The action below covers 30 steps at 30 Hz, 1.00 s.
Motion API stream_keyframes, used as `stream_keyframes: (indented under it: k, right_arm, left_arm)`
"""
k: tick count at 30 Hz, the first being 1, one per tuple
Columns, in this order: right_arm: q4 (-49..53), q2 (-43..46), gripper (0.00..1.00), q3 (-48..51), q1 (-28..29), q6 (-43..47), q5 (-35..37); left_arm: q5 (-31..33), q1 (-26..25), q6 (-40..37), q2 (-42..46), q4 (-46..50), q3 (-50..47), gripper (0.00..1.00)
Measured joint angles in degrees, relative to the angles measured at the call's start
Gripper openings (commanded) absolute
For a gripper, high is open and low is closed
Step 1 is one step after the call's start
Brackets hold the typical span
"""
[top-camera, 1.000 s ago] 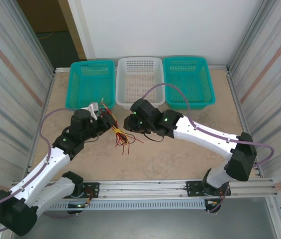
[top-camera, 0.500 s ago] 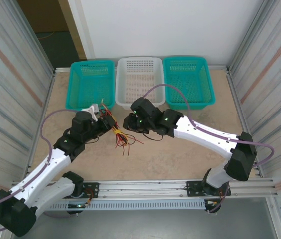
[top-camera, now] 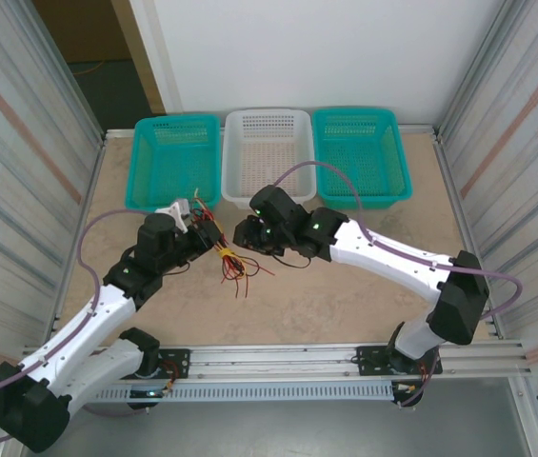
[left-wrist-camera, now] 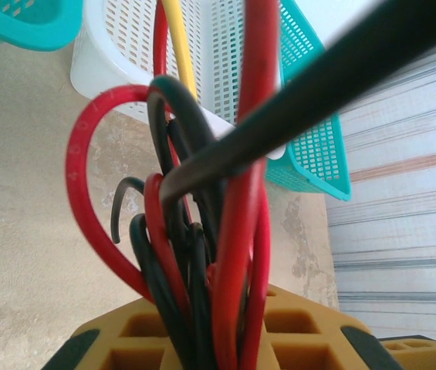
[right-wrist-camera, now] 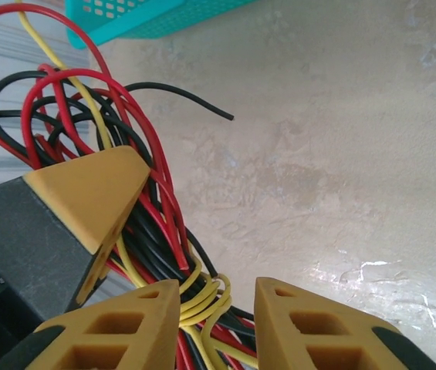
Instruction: Untangle the cables
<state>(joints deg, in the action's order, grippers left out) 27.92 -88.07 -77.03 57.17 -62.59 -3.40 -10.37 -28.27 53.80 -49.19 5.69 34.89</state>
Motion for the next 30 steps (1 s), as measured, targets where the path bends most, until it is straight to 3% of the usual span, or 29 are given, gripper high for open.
stream_keyframes:
  k: [8, 15, 19, 23, 30]
  right_arm:
    - [-1.16, -0.42, 0.00, 0.00, -0.20, -0.09, -0.85]
    - [-1.33, -0.39, 0.00, 0.00, -1.68, 2.43, -2.86]
    - [-3.67, 0.09, 0.00, 1.38, -7.06, 7.37, -10.19]
    - [-10.54, 0.98, 0.00, 7.04, -13.79, 11.19, -20.70]
    - [-34.10, 1.66, 0.00, 20.22, -17.88, 9.84, -31.80]
  left_arm:
    - [-0.02, -0.13, 0.00, -0.02, 0.02, -0.17, 0.00]
    - [-0.70, -0.31, 1.11, -0.02, -0.33, -0.22, 0.00]
    - [-3.72, -0.28, 5.55, -0.13, -4.42, -0.81, 0.00]
    - [-7.04, -0.28, 11.06, -0.39, -9.40, -0.85, 0.00]
    - [-7.30, -0.98, 22.08, 0.00, -21.49, -4.26, 0.00]
